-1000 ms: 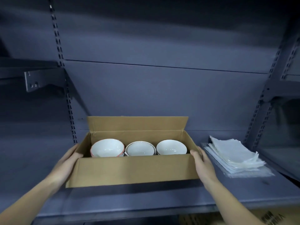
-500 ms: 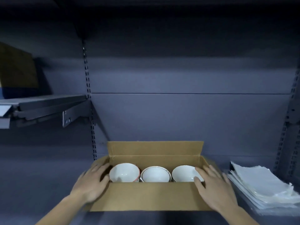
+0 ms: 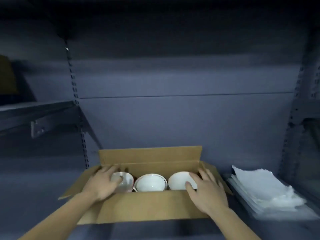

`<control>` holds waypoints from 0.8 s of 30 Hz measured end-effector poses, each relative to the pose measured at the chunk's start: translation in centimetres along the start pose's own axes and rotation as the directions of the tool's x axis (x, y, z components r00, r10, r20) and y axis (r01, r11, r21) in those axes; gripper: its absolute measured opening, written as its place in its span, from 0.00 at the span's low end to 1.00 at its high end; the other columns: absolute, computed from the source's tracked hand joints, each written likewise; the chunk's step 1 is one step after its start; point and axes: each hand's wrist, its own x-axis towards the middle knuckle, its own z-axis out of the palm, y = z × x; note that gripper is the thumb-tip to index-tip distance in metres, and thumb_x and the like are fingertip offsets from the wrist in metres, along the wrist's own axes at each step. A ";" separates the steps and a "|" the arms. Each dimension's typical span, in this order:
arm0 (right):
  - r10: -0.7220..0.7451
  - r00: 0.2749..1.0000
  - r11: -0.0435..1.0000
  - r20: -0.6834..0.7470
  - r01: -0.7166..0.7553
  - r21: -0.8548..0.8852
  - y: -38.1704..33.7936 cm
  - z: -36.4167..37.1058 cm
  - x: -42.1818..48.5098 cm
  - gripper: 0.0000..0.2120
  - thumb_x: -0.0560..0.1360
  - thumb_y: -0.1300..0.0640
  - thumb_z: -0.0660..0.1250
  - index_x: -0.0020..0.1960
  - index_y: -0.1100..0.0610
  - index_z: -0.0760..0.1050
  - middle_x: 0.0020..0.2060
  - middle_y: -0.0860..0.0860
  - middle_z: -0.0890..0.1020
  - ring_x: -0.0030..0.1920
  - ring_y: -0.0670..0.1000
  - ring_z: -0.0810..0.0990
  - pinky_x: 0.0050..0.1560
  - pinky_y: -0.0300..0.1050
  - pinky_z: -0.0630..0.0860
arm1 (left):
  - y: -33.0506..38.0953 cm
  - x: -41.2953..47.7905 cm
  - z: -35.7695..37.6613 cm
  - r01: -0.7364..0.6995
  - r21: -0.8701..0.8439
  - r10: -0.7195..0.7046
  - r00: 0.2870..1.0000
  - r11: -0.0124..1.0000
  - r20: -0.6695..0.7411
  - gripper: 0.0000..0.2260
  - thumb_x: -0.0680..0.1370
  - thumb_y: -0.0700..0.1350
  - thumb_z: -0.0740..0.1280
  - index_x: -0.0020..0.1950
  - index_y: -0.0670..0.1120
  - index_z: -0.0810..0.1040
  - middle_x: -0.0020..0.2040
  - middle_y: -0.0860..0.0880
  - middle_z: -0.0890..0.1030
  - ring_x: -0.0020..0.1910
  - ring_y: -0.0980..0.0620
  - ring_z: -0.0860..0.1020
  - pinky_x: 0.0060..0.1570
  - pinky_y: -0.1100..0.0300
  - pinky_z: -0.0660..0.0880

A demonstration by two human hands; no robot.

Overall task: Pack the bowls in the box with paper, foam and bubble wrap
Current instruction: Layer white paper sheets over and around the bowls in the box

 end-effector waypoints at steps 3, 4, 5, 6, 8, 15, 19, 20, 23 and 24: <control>0.004 0.999 0.999 0.033 -0.003 -0.048 -0.2 0.7 0.0 0.27 0.80 0.37 0.45 0.77 0.41 0.58 0.80 0.48 0.53 0.79 0.54 0.45 0.76 0.58 0.48 | 2.1 0.6 1.6 -0.067 -0.007 0.067 0.995 0.998 0.077 0.28 0.79 0.66 0.53 0.77 0.57 0.61 0.79 0.53 0.61 0.77 0.50 0.59 0.73 0.54 0.58; 0.005 0.999 0.998 0.044 -0.002 -0.058 -0.2 0.7 0.2 0.27 0.80 0.37 0.45 0.77 0.41 0.59 0.80 0.49 0.53 0.79 0.54 0.45 0.76 0.59 0.48 | 2.7 0.7 1.8 -0.097 -0.013 0.098 0.990 0.995 0.097 0.31 0.76 0.69 0.51 0.77 0.58 0.61 0.78 0.54 0.61 0.77 0.51 0.59 0.73 0.54 0.58; 0.004 0.998 0.998 0.058 0.000 -0.067 -0.1 0.6 0.3 0.27 0.80 0.37 0.45 0.77 0.41 0.59 0.80 0.49 0.53 0.79 0.55 0.45 0.76 0.59 0.48 | 3.3 0.7 2.0 -0.125 -0.021 0.126 0.986 0.992 0.109 0.34 0.73 0.72 0.49 0.76 0.60 0.62 0.78 0.56 0.62 0.76 0.52 0.61 0.73 0.53 0.59; 0.007 0.998 0.997 0.070 -0.002 -0.074 0.0 0.6 0.3 0.27 0.80 0.37 0.45 0.77 0.42 0.59 0.80 0.50 0.54 0.79 0.55 0.46 0.76 0.60 0.48 | 3.8 0.6 2.2 -0.149 -0.022 0.151 0.982 0.989 0.110 0.36 0.71 0.73 0.48 0.75 0.61 0.63 0.77 0.57 0.64 0.75 0.52 0.62 0.72 0.54 0.60; 0.013 0.997 0.996 0.080 -0.007 -0.084 0.1 0.5 0.1 0.27 0.80 0.37 0.46 0.77 0.43 0.60 0.79 0.50 0.55 0.79 0.55 0.47 0.76 0.60 0.49 | 4.8 0.3 2.7 -0.204 -0.047 0.208 0.975 0.978 0.080 0.31 0.74 0.71 0.50 0.74 0.61 0.66 0.75 0.57 0.67 0.73 0.53 0.65 0.68 0.56 0.62; 0.008 1.000 1.000 0.025 -0.007 -0.016 0.3 0.2 0.0 0.25 0.81 0.38 0.47 0.74 0.44 0.65 0.76 0.50 0.63 0.78 0.53 0.54 0.74 0.58 0.55 | 13.5 -0.3 4.7 -0.424 -0.160 0.431 0.902 0.891 0.009 0.23 0.81 0.62 0.52 0.75 0.59 0.64 0.77 0.60 0.62 0.76 0.56 0.59 0.72 0.54 0.60; 0.006 0.996 0.999 -0.086 -0.002 0.046 1.9 -0.2 -0.6 0.23 0.80 0.39 0.48 0.71 0.43 0.67 0.73 0.48 0.68 0.75 0.53 0.60 0.72 0.57 0.61 | 18.0 -0.1 6.1 -0.480 -0.182 0.492 0.871 0.858 0.023 0.24 0.81 0.62 0.51 0.76 0.59 0.62 0.78 0.59 0.61 0.77 0.57 0.58 0.72 0.55 0.58; 0.011 0.995 0.999 -0.101 -0.006 0.054 2.7 -0.5 -0.6 0.23 0.80 0.39 0.49 0.72 0.43 0.66 0.73 0.47 0.68 0.75 0.52 0.60 0.72 0.56 0.61 | 18.9 0.0 6.4 -0.487 -0.183 0.500 0.866 0.854 0.027 0.23 0.81 0.62 0.51 0.76 0.59 0.62 0.78 0.59 0.60 0.77 0.57 0.57 0.72 0.55 0.57; 0.059 0.989 0.996 -0.135 -0.050 0.071 5.1 -1.7 -0.3 0.24 0.81 0.39 0.50 0.74 0.43 0.65 0.74 0.46 0.66 0.76 0.51 0.59 0.74 0.54 0.59 | 21.6 0.1 6.9 -0.534 -0.159 0.544 0.839 0.830 0.022 0.23 0.82 0.61 0.52 0.77 0.60 0.60 0.79 0.59 0.58 0.78 0.57 0.53 0.74 0.55 0.55; 0.077 0.986 0.996 -0.146 -0.068 0.064 6.0 -2.1 -0.1 0.23 0.81 0.39 0.50 0.73 0.43 0.65 0.74 0.46 0.67 0.75 0.51 0.60 0.73 0.54 0.60 | 22.6 0.2 6.9 -0.547 -0.152 0.556 0.831 0.823 0.018 0.24 0.82 0.61 0.52 0.77 0.60 0.60 0.79 0.58 0.58 0.79 0.57 0.52 0.74 0.55 0.54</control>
